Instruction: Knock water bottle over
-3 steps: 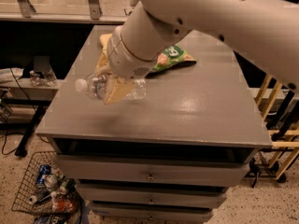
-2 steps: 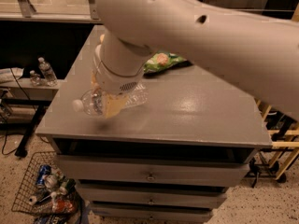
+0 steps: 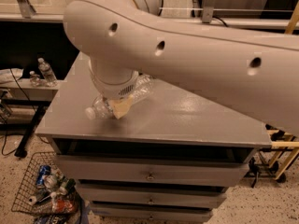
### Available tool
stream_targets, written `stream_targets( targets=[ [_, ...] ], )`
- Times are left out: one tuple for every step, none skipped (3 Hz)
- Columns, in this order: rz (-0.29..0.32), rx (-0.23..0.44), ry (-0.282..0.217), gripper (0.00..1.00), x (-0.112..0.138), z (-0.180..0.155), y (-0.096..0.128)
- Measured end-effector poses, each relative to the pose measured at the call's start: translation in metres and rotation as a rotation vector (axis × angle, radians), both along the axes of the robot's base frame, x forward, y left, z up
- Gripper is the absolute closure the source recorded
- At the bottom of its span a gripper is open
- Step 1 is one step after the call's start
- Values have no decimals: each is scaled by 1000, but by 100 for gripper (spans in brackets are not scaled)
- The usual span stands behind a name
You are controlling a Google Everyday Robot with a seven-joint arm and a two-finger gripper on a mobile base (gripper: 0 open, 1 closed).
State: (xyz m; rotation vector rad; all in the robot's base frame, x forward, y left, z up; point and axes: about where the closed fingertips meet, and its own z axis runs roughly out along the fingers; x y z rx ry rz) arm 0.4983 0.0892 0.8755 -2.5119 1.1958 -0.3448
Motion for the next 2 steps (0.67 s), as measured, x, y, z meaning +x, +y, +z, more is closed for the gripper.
stream_targets(
  targets=[
    [-1, 2, -3, 59, -1, 2, 0],
    [-1, 2, -5, 37, -1, 3, -1]
  ],
)
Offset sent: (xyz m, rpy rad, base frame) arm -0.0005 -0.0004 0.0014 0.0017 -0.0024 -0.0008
